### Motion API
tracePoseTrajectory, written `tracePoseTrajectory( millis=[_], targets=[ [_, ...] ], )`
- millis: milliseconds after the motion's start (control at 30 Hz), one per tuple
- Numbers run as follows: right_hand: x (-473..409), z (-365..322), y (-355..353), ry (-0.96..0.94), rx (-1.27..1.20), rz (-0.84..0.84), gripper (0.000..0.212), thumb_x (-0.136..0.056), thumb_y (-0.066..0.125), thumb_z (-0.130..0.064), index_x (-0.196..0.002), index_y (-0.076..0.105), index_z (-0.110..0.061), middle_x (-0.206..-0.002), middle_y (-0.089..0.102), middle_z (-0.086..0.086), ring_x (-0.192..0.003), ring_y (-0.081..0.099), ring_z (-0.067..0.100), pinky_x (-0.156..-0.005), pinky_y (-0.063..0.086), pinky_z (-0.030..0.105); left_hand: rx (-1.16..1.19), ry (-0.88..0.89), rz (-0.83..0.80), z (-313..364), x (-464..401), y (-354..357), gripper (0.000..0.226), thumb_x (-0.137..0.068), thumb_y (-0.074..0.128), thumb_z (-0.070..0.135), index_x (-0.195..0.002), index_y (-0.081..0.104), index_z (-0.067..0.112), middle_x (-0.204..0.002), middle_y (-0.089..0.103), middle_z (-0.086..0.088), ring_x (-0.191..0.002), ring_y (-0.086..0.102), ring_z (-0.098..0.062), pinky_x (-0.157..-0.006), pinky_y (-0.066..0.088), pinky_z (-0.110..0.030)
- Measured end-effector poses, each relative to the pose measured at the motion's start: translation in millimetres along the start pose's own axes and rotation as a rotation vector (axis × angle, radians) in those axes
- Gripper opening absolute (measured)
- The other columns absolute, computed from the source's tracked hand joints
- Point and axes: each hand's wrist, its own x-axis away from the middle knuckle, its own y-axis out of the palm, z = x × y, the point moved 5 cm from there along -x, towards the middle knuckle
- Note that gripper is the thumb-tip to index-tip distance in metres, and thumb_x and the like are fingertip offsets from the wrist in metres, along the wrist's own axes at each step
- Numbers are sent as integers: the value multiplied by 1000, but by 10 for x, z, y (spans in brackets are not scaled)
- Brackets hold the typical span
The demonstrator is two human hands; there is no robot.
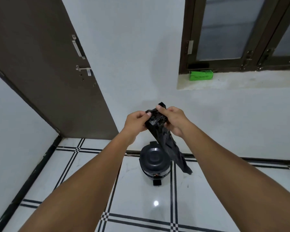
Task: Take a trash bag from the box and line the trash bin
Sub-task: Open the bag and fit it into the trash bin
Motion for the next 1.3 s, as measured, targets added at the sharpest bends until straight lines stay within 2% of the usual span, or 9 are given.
tracePoseTrajectory(
  millis=[233, 367, 533, 667, 767, 867, 933, 1067, 1300],
  targets=[
    [-118, 190, 360, 18, 278, 2, 13, -90, 77, -30, -98, 74, -20, -89, 69, 3, -75, 57, 19, -63, 43, 29, -46, -32, 358, -299, -358, -891, 16, -94, 70, 26, -83, 71, 16, -83, 70, 1, -79, 63, -17, -77, 59, -37],
    [-121, 315, 445, 12, 343, 33, 18, -92, 74, -31, -83, 68, -18, -80, 63, 6, -72, 51, 21, -57, 38, 26, -284, 57, 517, -326, -328, -1018, 16, -92, 70, 38, -84, 64, 25, -98, 60, 4, -79, 60, -11, -71, 45, -26],
    [-178, 381, 475, 13, 267, 51, 23, -90, 77, -34, -84, 62, -18, -78, 67, 0, -62, 58, 12, -56, 46, 22, -354, 75, 189, -326, -262, -733, 65, -95, 55, 61, -52, 55, 12, -49, 55, 5, -47, 50, -12, -56, 41, -28],
    [-227, 414, 495, 46, 268, 29, 29, -89, 74, -43, -79, 65, -18, -86, 70, 12, -75, 61, 23, -73, 52, 37, -192, -153, -123, -411, -284, -494, 53, -94, 57, 61, -99, 77, 13, -95, 79, -4, -83, 73, -20, -79, 61, -35],
    [-217, 431, 490, 96, 277, -69, 42, -88, 71, -49, -92, 73, -7, -98, 75, 24, -77, 64, 26, -82, 58, 46, -51, -226, -223, -449, -299, -406, 47, -93, 63, 56, -110, 75, 13, -97, 79, -1, -81, 73, -15, -86, 61, -35],
    [-187, 390, 433, 140, 202, -129, 39, -96, 64, -47, -91, 68, -9, -67, 62, 9, -55, 54, 16, -56, 51, 29, 31, -225, -203, -458, -347, -359, 35, -95, 66, 44, -105, 74, 12, -90, 73, -3, -80, 68, -17, -89, 60, -37],
    [-183, 387, 399, 141, 184, -179, 32, -98, 64, -41, -94, 66, -9, -66, 58, 4, -52, 52, 13, -54, 49, 25, 40, -211, -157, -431, -371, -326, 25, -95, 70, 34, -101, 70, 10, -88, 70, -9, -76, 67, -18, -81, 59, -36],
    [-197, 353, 280, 92, 201, -211, 21, -93, 74, -26, -93, 64, -7, -71, 64, 5, -56, 56, 11, -57, 52, 23, -6, -161, -36, -318, -376, -267, 28, -94, 72, 28, -75, 57, 15, -57, 59, 3, -51, 55, -12, -63, 48, -28],
    [-342, 257, -48, -12, 269, 165, 24, -94, 72, -31, -86, 68, -9, -90, 73, 11, -81, 65, 23, -83, 57, 37, -22, -82, 105, -288, -361, -385, 37, -85, 83, 27, -67, 53, 15, -80, 70, -8, -72, 69, -19, -78, 63, -31]
  ],
)
